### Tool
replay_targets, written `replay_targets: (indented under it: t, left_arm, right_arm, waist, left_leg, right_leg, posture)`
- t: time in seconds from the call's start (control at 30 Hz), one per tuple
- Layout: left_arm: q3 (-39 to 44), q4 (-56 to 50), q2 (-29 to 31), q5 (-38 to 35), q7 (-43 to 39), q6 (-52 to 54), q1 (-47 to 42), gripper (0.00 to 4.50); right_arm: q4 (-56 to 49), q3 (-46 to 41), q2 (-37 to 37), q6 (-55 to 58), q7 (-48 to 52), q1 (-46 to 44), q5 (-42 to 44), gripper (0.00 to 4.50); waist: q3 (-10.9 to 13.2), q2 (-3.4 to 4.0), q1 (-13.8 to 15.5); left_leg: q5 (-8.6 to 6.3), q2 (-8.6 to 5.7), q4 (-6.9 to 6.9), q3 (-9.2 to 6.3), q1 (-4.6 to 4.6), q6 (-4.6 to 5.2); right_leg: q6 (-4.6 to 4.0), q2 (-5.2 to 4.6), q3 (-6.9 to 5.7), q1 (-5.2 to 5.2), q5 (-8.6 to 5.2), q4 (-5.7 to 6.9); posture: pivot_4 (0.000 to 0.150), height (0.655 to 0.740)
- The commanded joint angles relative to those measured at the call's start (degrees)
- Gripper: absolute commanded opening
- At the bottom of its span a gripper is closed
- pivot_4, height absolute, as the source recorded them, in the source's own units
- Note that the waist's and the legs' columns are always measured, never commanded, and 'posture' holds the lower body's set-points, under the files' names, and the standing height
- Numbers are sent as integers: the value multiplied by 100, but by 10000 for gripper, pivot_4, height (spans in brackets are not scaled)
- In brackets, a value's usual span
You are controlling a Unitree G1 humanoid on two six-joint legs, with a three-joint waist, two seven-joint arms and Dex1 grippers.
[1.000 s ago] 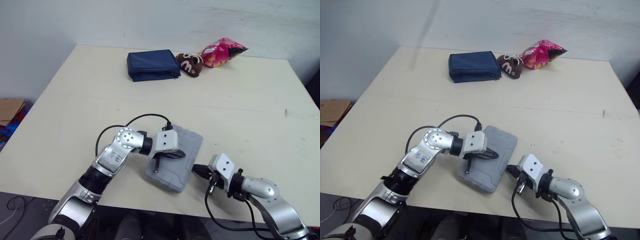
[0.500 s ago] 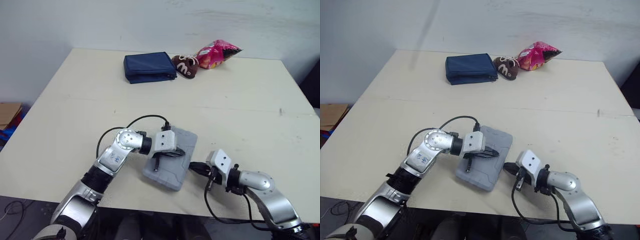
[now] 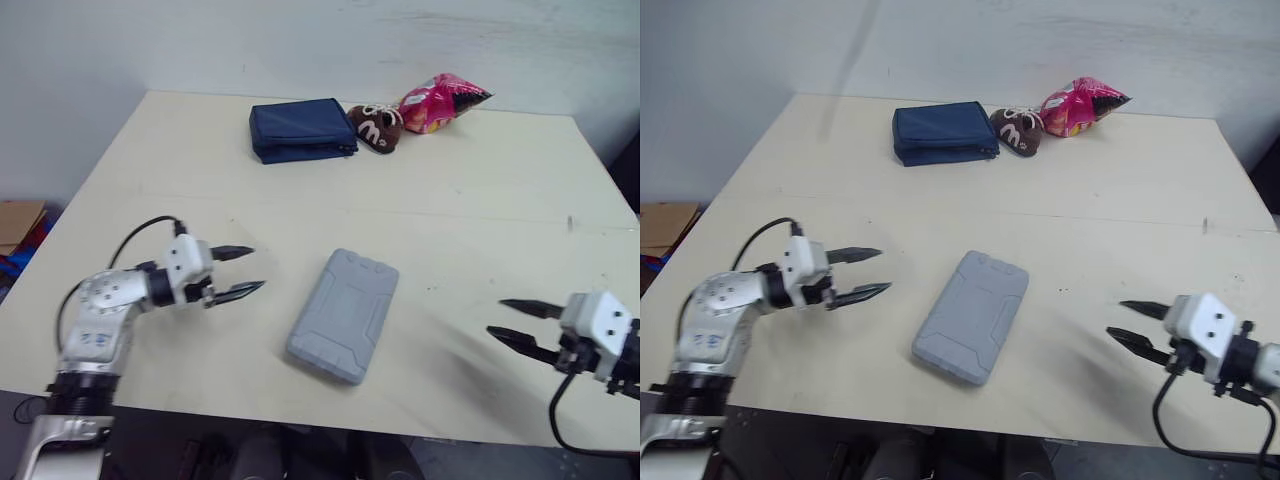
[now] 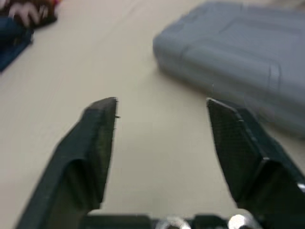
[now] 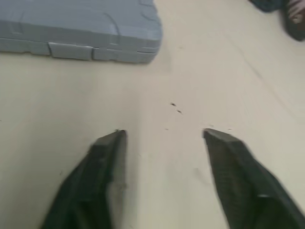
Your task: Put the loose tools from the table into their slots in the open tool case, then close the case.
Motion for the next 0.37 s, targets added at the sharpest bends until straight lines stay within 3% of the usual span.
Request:
replay_targets:
  t: [0.03, 0.17, 0.37]
  left_arm:
    - [556, 511, 376, 128, 284, -101, 162, 45000]
    - [879, 569, 623, 175, 390, -253, 615, 45000]
    - [1008, 18, 515, 54, 554, -150, 1030, 45000]
  right_arm:
    - [406, -625, -223, -899, 498, 308, -191, 44523]
    - [808, -946, -219, -1282, 532, 468, -219, 44523]
    - [830, -665, -149, -1309, 307, 270, -214, 44523]
  waist:
    - [2, 2, 33]
    - [3, 1, 41]
    - [4, 2, 40]
  left_leg:
    - [-1, 0, 0, -1, -1, -1]
    - [-8, -1, -34, 4, -2, -3]
    - [-11, -2, -49, 7, -10, -6]
  right_leg:
    - [0, -2, 0, -1, 0, -2]
    - [-2, -7, 3, -4, -1, -38]
    - [-6, -13, 2, -17, -3, -45]
  posture:
    - [1500, 7400]
    - [1500, 7400]
    - [1500, 7400]
